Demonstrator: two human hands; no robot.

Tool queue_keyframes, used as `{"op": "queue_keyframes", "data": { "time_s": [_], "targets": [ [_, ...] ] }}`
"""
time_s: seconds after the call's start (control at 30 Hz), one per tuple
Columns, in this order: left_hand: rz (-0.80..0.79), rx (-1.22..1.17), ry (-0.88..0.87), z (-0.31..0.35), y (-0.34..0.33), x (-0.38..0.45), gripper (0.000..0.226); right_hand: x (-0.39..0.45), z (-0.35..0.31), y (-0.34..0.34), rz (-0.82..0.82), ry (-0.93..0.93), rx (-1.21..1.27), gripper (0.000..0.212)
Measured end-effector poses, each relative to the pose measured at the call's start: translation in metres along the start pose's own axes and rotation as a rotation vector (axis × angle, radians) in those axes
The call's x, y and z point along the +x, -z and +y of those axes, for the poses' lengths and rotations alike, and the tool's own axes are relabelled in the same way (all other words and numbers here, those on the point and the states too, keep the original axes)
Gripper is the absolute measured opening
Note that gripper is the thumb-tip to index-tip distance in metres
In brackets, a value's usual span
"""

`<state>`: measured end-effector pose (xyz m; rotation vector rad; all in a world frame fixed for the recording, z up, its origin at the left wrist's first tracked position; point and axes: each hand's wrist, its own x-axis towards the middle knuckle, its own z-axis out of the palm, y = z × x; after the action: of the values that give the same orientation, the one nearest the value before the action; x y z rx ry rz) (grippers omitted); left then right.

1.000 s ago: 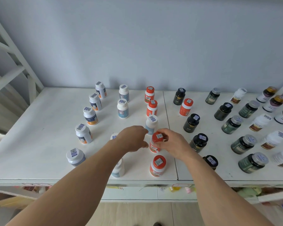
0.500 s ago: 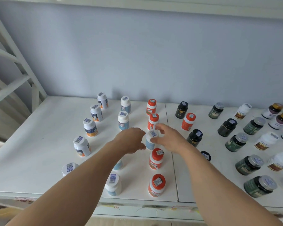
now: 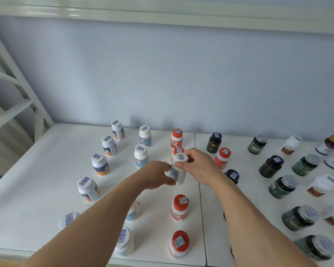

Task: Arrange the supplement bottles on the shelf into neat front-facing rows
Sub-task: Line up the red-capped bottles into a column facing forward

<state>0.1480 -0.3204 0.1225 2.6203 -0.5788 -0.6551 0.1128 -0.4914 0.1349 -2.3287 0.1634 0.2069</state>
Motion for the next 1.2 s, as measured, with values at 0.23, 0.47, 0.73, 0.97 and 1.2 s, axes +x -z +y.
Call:
{"op": "queue_keyframes", "data": {
  "time_s": [0.23, 0.47, 0.73, 0.97, 1.2],
  "targets": [
    [-0.030, -0.121, -0.019, -0.002, 0.011, 0.005, 0.048, 0.000, -0.012, 0.007, 0.045, 0.004, 0.024, 0.051],
    [-0.043, -0.128, -0.050, -0.003, 0.010, 0.010, 0.049, -0.002, -0.012, 0.007, 0.067, -0.011, 0.014, 0.049],
    [-0.009, -0.115, -0.055, -0.003, 0.005, 0.012, 0.051, -0.001, -0.010, 0.003, 0.072, -0.039, 0.020, 0.054],
    [0.139, 0.397, -0.134, -0.012, 0.006, 0.009, 0.054, 0.002, -0.006, -0.008, 0.038, -0.033, -0.007, 0.058],
    [0.268, 0.582, -0.199, -0.030, 0.007, -0.002, 0.037, 0.009, -0.005, -0.022, -0.025, -0.019, -0.019, 0.059]
  ]
}}
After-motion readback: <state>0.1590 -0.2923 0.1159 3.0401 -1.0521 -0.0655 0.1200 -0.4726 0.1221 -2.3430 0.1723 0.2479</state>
